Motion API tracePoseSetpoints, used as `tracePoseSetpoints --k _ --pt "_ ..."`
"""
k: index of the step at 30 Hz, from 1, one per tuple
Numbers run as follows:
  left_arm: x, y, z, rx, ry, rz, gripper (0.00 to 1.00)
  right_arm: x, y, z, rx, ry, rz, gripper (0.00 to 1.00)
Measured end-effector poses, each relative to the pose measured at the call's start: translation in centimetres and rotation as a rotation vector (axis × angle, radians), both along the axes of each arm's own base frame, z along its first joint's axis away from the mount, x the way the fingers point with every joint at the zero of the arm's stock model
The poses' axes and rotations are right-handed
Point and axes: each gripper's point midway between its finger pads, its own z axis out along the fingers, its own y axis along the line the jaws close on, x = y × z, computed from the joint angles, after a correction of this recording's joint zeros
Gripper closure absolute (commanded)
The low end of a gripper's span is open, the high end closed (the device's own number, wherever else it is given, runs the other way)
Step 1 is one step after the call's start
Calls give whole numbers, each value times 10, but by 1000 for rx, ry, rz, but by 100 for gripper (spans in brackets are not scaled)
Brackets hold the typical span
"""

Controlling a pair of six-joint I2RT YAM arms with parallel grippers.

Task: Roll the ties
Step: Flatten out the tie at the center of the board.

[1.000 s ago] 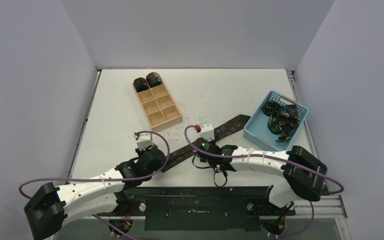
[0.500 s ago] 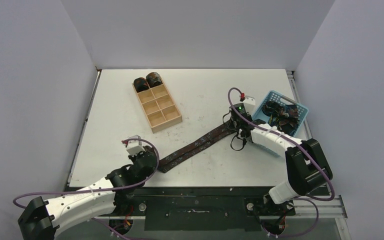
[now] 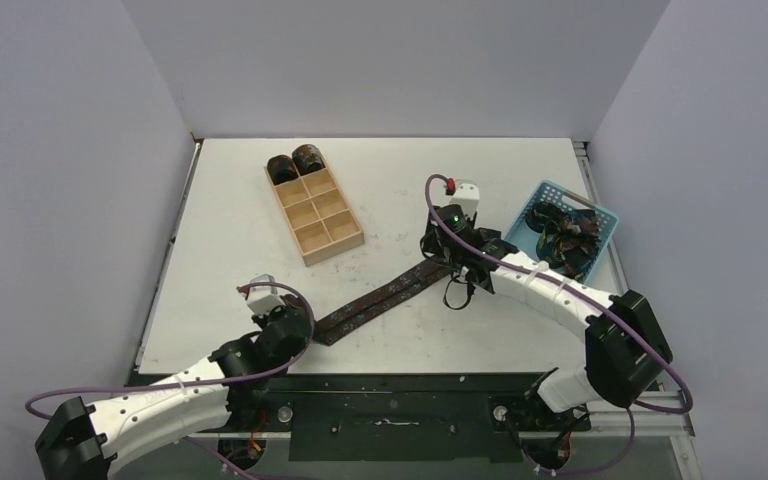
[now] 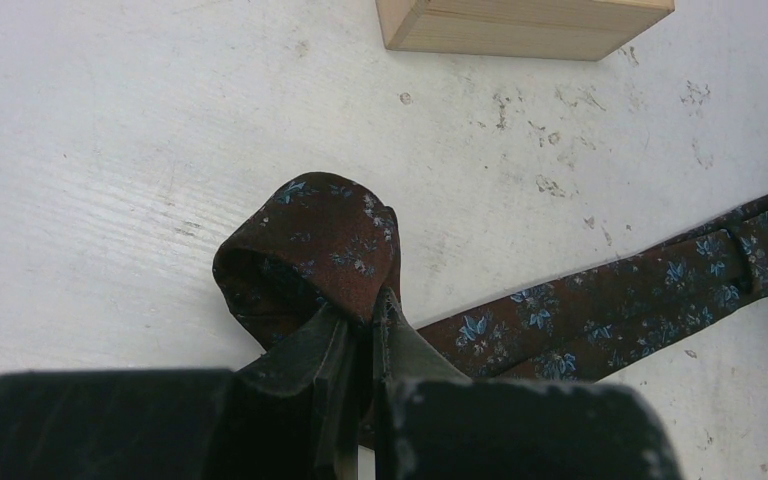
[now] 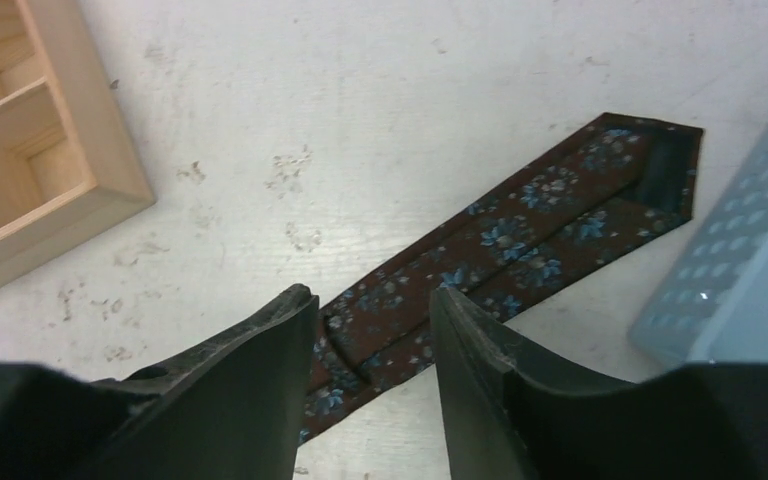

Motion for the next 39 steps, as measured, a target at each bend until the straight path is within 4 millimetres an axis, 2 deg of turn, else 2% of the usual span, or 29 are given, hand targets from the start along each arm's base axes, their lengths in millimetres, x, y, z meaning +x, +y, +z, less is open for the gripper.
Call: tracePoseSetpoints --k 4,7,9,12,15,17,20,21,22,24,27,31,33,35,39 --pt "0 1 0 0 0 6 100 -6 21 -10 22 25 58 63" --pt "0 3 1 -4 -3 15 98 -1 20 -34 15 77 47 64" --pt "-1 6 3 -18 -11 29 96 2 15 -56 -2 127 29 65" --pt "0 8 11 -48 -39 46 95 11 -12 -89 -37 201 -41 65" --pt "0 12 18 -66 -64 58 94 14 -29 -111 -57 253 -88 68" --pt "0 15 19 -63 -70 68 88 15 -35 -119 -54 271 -109 69" --pt "-3 22 17 -44 -63 87 66 16 -34 -119 -34 254 -117 68" --pt "-4 25 16 -35 -61 95 62 15 -34 -120 -29 249 -120 67" --pt "-4 28 17 -29 -62 103 54 14 -35 -119 -23 243 -122 65" --pt "-5 33 23 -25 -72 117 46 9 -37 -119 -20 244 -123 59" --pt "-3 35 43 -26 -106 117 38 2 -40 -115 -20 246 -122 52" --pt "1 28 74 4 -140 60 37 0 -38 -95 -4 212 -110 50" --pt "5 12 84 26 -136 -18 37 0 -32 -80 14 177 -94 49" --pt "9 -14 86 57 -98 -126 37 -1 -25 -67 33 146 -74 49" --pt "18 -67 67 119 24 -301 38 -7 -17 -60 51 120 -46 50"
